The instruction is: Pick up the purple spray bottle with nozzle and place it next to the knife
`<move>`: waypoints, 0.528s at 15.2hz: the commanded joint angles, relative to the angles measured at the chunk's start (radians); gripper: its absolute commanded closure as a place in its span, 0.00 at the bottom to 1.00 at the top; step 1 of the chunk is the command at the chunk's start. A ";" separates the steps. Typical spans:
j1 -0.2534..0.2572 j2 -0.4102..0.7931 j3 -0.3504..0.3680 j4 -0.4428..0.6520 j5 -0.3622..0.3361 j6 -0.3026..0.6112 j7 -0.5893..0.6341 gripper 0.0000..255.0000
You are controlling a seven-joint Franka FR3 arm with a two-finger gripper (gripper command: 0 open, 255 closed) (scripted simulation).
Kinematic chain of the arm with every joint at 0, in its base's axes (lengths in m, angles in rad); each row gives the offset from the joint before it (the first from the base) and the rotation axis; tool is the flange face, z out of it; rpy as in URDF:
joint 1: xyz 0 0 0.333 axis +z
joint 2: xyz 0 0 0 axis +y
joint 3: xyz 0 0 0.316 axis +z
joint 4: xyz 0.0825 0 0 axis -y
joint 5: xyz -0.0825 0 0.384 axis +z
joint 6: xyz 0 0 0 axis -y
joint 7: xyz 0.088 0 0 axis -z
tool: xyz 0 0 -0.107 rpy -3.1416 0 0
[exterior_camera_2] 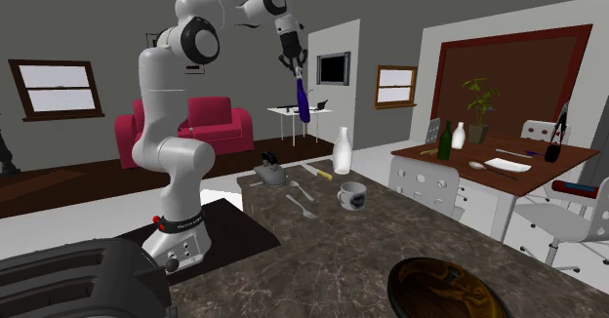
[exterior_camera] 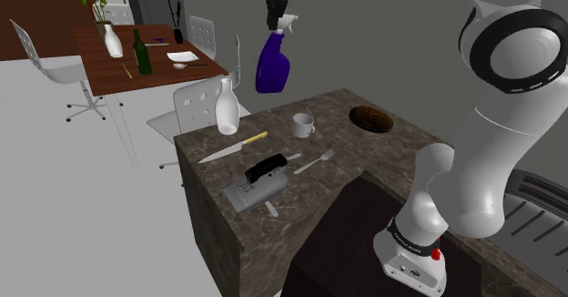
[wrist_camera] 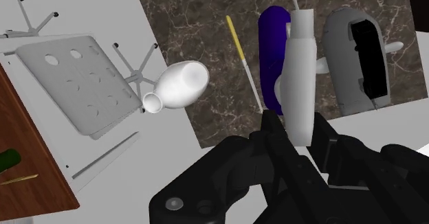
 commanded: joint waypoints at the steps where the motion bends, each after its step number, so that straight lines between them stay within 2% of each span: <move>1: 0.013 0.060 0.013 0.079 0.015 -0.028 0.028 1.00; 8: 0.039 0.298 0.046 0.412 0.071 -0.148 0.103 1.00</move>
